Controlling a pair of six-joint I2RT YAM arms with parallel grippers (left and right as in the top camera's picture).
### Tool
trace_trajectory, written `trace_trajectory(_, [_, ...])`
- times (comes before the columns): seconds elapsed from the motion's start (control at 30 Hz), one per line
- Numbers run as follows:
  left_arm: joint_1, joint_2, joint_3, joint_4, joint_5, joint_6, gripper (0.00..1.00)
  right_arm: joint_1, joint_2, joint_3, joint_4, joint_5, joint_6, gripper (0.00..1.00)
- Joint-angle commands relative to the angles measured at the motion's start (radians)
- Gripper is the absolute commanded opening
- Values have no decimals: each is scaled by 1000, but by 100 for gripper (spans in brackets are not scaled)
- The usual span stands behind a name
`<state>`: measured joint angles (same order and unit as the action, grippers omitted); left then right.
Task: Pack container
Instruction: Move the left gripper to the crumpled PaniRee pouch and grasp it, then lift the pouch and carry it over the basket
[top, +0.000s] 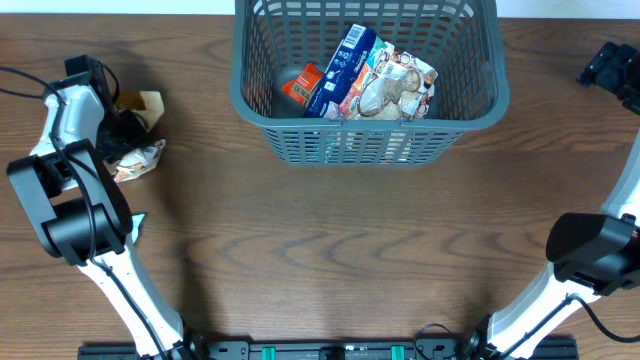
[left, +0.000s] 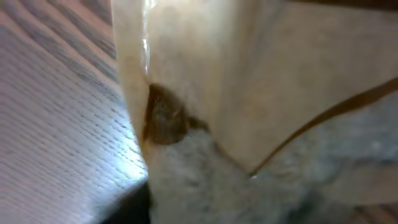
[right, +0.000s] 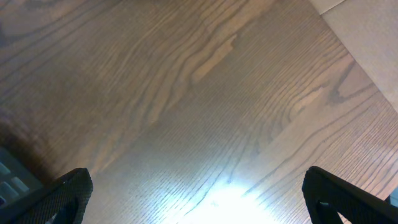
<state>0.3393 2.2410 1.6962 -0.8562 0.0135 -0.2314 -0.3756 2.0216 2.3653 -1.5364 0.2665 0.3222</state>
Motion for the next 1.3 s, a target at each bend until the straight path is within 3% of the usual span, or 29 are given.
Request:
trace_trajectory(0.0, [5, 28, -38, -7, -21, 5, 6, -3, -5, -4, -1, 14, 10, 99])
trace_trajectory(0.37, [-6, -31, 18, -44, -20, 3, 6, -3, -5, -4, -1, 14, 10, 99])
trace_trajectory(0.63, [-80, -399, 24, 8, -20, 2, 6, -3, -5, -4, -1, 14, 10, 99])
trace_trajectory(0.97, [-348, -847, 25, 149, -21, 2, 6, -3, -5, -4, -1, 14, 10, 99])
trace_trajectory(1.27, [-607, -853, 25, 221, -21, -6, 6, -3, -5, -4, -1, 14, 10, 99])
